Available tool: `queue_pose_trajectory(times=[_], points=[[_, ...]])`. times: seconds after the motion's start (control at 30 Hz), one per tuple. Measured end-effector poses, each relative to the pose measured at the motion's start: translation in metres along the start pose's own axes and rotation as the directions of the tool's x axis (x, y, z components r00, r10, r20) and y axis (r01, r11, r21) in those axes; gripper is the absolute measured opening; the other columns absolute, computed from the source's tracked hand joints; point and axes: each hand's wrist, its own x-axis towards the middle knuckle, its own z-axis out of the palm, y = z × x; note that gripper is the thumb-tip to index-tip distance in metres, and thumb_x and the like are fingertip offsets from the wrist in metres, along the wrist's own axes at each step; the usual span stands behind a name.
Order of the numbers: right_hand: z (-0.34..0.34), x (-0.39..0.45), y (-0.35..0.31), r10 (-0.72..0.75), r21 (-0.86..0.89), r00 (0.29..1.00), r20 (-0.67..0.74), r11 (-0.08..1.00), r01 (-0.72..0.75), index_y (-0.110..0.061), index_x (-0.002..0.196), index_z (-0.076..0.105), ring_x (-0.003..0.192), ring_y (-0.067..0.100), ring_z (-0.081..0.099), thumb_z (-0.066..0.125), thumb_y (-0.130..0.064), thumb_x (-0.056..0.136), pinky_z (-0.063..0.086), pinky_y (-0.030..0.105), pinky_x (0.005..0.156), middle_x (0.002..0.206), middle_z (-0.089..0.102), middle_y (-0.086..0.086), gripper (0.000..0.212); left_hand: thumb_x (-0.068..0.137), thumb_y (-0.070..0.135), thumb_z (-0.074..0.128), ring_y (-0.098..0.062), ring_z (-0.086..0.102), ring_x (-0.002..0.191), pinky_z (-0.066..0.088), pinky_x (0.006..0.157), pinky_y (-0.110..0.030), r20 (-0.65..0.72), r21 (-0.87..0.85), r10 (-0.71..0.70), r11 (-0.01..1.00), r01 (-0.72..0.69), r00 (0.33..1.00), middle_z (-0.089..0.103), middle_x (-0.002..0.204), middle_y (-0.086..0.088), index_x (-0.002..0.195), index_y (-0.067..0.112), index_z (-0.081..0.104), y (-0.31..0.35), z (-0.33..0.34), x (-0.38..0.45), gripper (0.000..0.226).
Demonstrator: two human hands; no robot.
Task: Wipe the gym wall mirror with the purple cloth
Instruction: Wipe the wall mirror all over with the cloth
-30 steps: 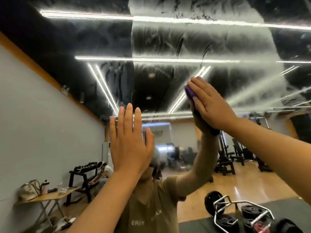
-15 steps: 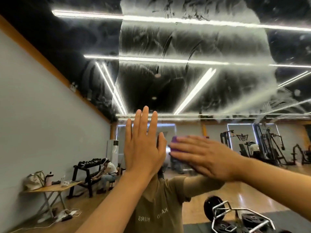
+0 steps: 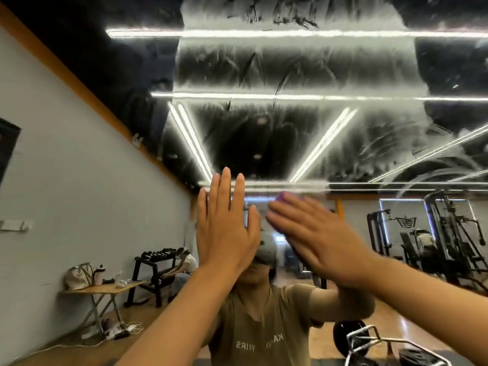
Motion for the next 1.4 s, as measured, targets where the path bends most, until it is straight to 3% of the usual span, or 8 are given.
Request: queue_pose_trajectory(times=[0.23, 0.37, 0.53, 0.7, 0.93, 1.1, 1.27, 1.4], points=[[-0.011, -0.019, 0.024, -0.176, -0.025, 0.978, 0.108, 0.983, 0.179, -0.024, 0.155, 0.039, 0.154, 0.015, 0.018, 0.030, -0.034, 0.108, 0.010, 0.034, 0.126, 0.164, 0.030, -0.002, 0.049, 0.090, 0.053, 0.003, -0.008, -0.021, 0.151, -0.019, 0.121, -0.031, 0.024, 0.011, -0.019, 1.000, 0.018, 1.000, -0.016, 0.165, 0.006, 0.159, 0.028, -0.001, 0.021, 0.011, -0.010, 0.074], [-0.026, 0.022, 0.078, 0.148, -0.002, 0.987, -0.055, 0.989, -0.148, -0.019, 0.154, 0.040, 0.153, 0.020, 0.022, 0.028, -0.038, 0.105, 0.019, 0.041, 0.124, 0.162, 0.033, 0.002, 0.054, 0.086, 0.057, -0.001, -0.005, -0.026, 0.149, -0.022, 0.119, -0.029, 0.036, -0.017, -0.059, 0.998, 0.059, 0.998, -0.023, 0.163, 0.010, 0.155, 0.030, -0.012, 0.031, 0.011, -0.010, 0.075], [-0.032, 0.041, 0.093, 0.514, 0.111, 0.843, -0.157, 0.858, -0.502, -0.019, 0.157, 0.033, 0.155, 0.020, 0.013, 0.019, -0.044, 0.097, 0.004, 0.032, 0.125, 0.166, 0.025, 0.002, 0.067, 0.085, 0.057, -0.002, -0.005, -0.029, 0.148, -0.022, 0.119, -0.030, 0.089, -0.002, -0.001, 1.000, 0.001, 0.996, -0.025, 0.163, 0.011, 0.151, 0.035, -0.016, 0.044, 0.015, -0.014, 0.071], [-0.015, -0.012, 0.043, 0.312, 0.079, 0.936, -0.161, 0.950, -0.303, -0.019, 0.154, 0.040, 0.153, 0.019, 0.022, 0.028, -0.038, 0.103, 0.022, 0.045, 0.122, 0.162, 0.035, 0.002, 0.055, 0.089, 0.058, 0.001, -0.005, -0.027, 0.149, -0.021, 0.119, -0.031, 0.048, -0.020, 0.001, 1.000, 0.000, 0.999, -0.022, 0.163, 0.011, 0.154, 0.033, -0.010, 0.053, 0.027, -0.015, 0.071], [-0.016, -0.088, 0.049, -0.112, -0.062, 0.992, 0.050, 0.991, 0.115, -0.027, 0.157, 0.034, 0.154, 0.017, 0.021, 0.023, -0.038, 0.110, 0.019, 0.041, 0.122, 0.164, 0.030, -0.002, 0.049, 0.083, 0.060, -0.007, -0.006, -0.032, 0.147, -0.024, 0.119, -0.031, 0.073, 0.006, -0.033, 0.999, 0.033, 0.997, -0.030, 0.159, 0.012, 0.150, 0.031, -0.022, 0.079, 0.036, -0.013, 0.074], [-0.043, -0.043, 0.123, 0.175, 0.002, 0.983, -0.053, 0.985, -0.175, -0.024, 0.155, 0.032, 0.153, 0.019, 0.021, 0.023, -0.043, 0.104, 0.011, 0.034, 0.124, 0.163, 0.028, -0.001, 0.055, 0.079, 0.058, -0.010, -0.009, -0.037, 0.144, -0.024, 0.119, -0.033, 0.098, 0.066, -0.009, 0.998, 0.002, 0.995, -0.035, 0.156, 0.010, 0.148, 0.030, -0.025, 0.101, 0.045, -0.009, 0.076], [-0.058, -0.010, 0.160, 0.480, 0.086, 0.871, -0.101, 0.877, -0.473, -0.019, 0.158, 0.029, 0.155, 0.024, 0.012, 0.023, -0.039, 0.096, 0.007, 0.039, 0.126, 0.166, 0.022, 0.004, 0.066, 0.079, 0.059, -0.011, -0.009, -0.036, 0.143, -0.026, 0.117, -0.032, 0.086, 0.092, -0.051, 0.995, 0.043, 0.995, -0.031, 0.161, 0.006, 0.154, 0.024, -0.020, 0.109, 0.048, -0.008, 0.083], [-0.038, -0.045, 0.112, 0.290, 0.099, 0.950, -0.118, 0.955, -0.279, -0.018, 0.155, 0.038, 0.153, 0.022, 0.020, 0.028, -0.039, 0.101, 0.016, 0.044, 0.125, 0.163, 0.032, 0.003, 0.058, 0.080, 0.060, -0.010, -0.009, -0.033, 0.145, -0.026, 0.116, -0.032, 0.081, 0.094, -0.056, 0.994, 0.048, 0.995, -0.027, 0.164, 0.004, 0.151, 0.026, -0.022, 0.110, 0.050, -0.009, 0.080]])
